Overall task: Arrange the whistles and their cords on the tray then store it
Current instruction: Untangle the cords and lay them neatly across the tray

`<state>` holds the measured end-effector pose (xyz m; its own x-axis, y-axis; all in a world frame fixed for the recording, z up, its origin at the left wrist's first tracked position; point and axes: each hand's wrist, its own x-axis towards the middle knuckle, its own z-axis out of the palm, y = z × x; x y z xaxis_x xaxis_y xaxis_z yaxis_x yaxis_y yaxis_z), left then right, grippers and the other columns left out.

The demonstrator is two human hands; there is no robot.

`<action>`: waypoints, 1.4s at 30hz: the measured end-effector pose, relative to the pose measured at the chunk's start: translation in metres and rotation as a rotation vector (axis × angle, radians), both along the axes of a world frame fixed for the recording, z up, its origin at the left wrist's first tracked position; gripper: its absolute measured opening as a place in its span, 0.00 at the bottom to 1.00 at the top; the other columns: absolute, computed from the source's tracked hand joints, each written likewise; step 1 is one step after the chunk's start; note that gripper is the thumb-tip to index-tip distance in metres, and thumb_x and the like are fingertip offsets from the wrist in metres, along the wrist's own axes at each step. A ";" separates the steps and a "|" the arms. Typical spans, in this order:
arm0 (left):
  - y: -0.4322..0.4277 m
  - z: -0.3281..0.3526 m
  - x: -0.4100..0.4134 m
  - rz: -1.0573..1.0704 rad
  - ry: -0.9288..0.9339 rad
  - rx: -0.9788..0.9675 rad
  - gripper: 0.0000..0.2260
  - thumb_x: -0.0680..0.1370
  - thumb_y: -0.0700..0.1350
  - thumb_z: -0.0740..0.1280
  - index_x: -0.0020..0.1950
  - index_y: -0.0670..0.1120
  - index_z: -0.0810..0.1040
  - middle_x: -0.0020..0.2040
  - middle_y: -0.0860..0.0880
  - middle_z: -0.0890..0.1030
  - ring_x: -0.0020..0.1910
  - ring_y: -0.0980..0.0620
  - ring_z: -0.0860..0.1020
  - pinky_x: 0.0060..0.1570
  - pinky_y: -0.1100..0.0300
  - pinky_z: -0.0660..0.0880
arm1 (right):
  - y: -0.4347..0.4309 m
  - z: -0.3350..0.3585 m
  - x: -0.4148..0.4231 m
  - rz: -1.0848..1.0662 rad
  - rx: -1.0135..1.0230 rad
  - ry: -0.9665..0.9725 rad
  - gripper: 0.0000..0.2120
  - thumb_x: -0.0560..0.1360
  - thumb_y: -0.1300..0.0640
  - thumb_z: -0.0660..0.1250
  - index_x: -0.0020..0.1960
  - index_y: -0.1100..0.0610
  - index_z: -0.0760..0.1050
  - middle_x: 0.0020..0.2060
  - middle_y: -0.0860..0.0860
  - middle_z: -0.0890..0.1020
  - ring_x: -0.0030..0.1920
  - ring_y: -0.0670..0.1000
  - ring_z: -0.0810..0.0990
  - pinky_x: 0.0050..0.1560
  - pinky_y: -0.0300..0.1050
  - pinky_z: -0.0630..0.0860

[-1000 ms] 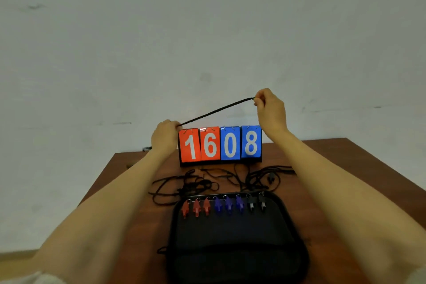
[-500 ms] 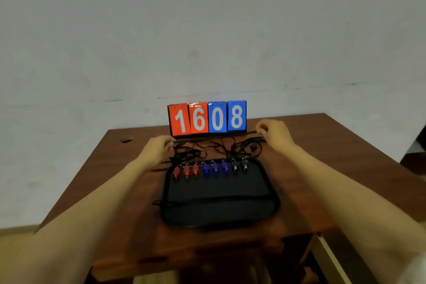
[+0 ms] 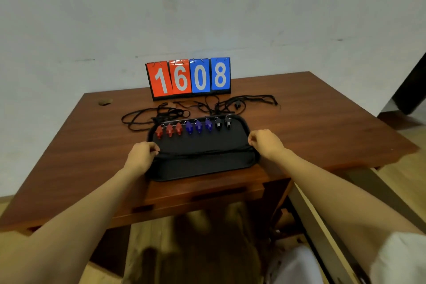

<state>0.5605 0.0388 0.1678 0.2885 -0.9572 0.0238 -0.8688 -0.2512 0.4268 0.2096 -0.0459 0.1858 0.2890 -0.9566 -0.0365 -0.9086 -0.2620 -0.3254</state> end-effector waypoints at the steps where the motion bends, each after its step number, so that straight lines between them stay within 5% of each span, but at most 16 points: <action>1: 0.001 -0.002 -0.002 0.002 -0.003 -0.006 0.06 0.78 0.38 0.65 0.50 0.43 0.81 0.53 0.44 0.81 0.54 0.45 0.78 0.53 0.53 0.73 | 0.000 -0.002 0.000 -0.003 -0.013 0.000 0.08 0.79 0.62 0.59 0.49 0.58 0.78 0.46 0.56 0.83 0.45 0.57 0.80 0.43 0.52 0.78; 7: -0.001 -0.007 -0.010 -0.005 -0.041 -0.063 0.06 0.77 0.38 0.65 0.50 0.42 0.81 0.54 0.43 0.78 0.56 0.43 0.75 0.56 0.51 0.72 | -0.004 -0.007 -0.003 -0.020 -0.057 0.090 0.08 0.79 0.64 0.59 0.51 0.59 0.77 0.63 0.60 0.72 0.68 0.61 0.65 0.58 0.56 0.72; 14: 0.001 -0.014 -0.001 -0.079 -0.119 0.021 0.05 0.77 0.43 0.66 0.50 0.48 0.81 0.55 0.47 0.78 0.57 0.46 0.75 0.58 0.49 0.72 | -0.006 -0.008 -0.009 0.068 -0.058 0.191 0.08 0.77 0.62 0.61 0.54 0.58 0.76 0.53 0.57 0.76 0.58 0.60 0.73 0.52 0.53 0.74; 20: 0.005 -0.016 -0.002 -0.083 -0.115 0.044 0.16 0.77 0.45 0.67 0.64 0.48 0.74 0.60 0.47 0.78 0.62 0.45 0.74 0.63 0.48 0.69 | -0.004 -0.005 -0.006 0.098 -0.073 0.158 0.10 0.75 0.62 0.63 0.56 0.57 0.73 0.56 0.56 0.77 0.59 0.58 0.73 0.54 0.52 0.73; 24: 0.006 -0.019 0.000 -0.120 -0.153 0.049 0.12 0.78 0.46 0.65 0.61 0.49 0.78 0.61 0.48 0.77 0.63 0.46 0.74 0.63 0.49 0.69 | -0.002 -0.007 0.003 0.151 -0.061 0.151 0.15 0.78 0.56 0.63 0.64 0.55 0.74 0.62 0.54 0.77 0.64 0.57 0.72 0.62 0.53 0.72; 30: 0.012 -0.019 0.003 -0.140 -0.211 0.021 0.10 0.79 0.46 0.64 0.59 0.50 0.80 0.58 0.48 0.79 0.60 0.46 0.76 0.60 0.50 0.70 | -0.001 -0.016 0.004 0.141 -0.079 0.232 0.12 0.78 0.62 0.60 0.56 0.54 0.80 0.56 0.55 0.80 0.59 0.57 0.75 0.57 0.52 0.74; 42: -0.001 0.000 -0.033 -0.266 -0.218 -0.106 0.19 0.76 0.49 0.68 0.66 0.48 0.74 0.63 0.47 0.75 0.64 0.47 0.70 0.66 0.52 0.65 | -0.001 0.006 0.047 0.265 -0.129 0.172 0.12 0.77 0.56 0.64 0.60 0.54 0.76 0.57 0.53 0.78 0.62 0.56 0.72 0.61 0.51 0.67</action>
